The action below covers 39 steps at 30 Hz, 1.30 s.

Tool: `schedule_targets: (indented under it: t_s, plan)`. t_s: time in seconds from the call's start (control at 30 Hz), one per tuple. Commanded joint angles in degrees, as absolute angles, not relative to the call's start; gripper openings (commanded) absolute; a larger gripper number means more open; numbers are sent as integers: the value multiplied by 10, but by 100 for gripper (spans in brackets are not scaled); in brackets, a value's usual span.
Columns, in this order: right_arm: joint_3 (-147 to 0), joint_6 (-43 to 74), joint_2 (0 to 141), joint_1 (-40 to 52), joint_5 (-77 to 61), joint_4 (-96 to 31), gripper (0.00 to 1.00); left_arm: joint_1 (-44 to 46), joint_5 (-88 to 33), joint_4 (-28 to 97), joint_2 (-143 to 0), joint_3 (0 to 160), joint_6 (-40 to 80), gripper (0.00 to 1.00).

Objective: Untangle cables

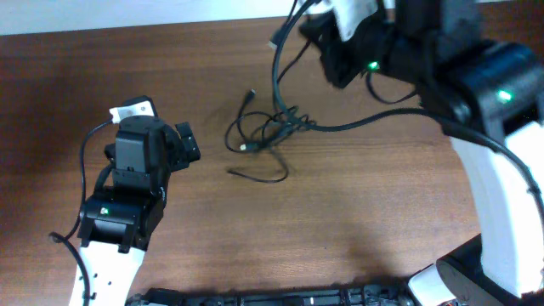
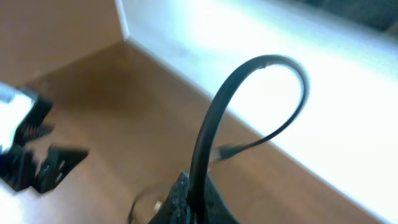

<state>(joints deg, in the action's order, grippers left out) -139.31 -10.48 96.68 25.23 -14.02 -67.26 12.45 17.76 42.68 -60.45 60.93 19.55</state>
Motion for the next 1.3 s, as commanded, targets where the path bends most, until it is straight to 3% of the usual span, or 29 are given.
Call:
schedule_targets:
  t_s: [0.0, 0.13, 0.67, 0.77, 1.07, 1.2, 1.27]
  plan:
    - [-1447, -107, 967, 255, -80, -640, 4, 122, 175, 426, -599, 612, 201, 99]
    - [-1475, -107, 967, 255, -63, -565, 4, 122, 175, 426, -599, 612, 201, 99]
    - [-1490, -107, 963, 255, -4, 61, 4, 122, 175, 426, -599, 612, 201, 99]
    - [-1490, -137, 957, 254, 40, 106, 4, 122, 175, 426, -599, 612, 201, 99]
    - [-1489, -555, 964, 219, 333, 77, 4, 122, 175, 426, -599, 612, 201, 99]
    - [-1487, -580, 975, 106, 427, 65, 4, 122, 175, 426, -599, 612, 201, 99]
    - [-1487, -535, 984, 16, 481, 21, 4, 122, 175, 426, -599, 612, 201, 99]
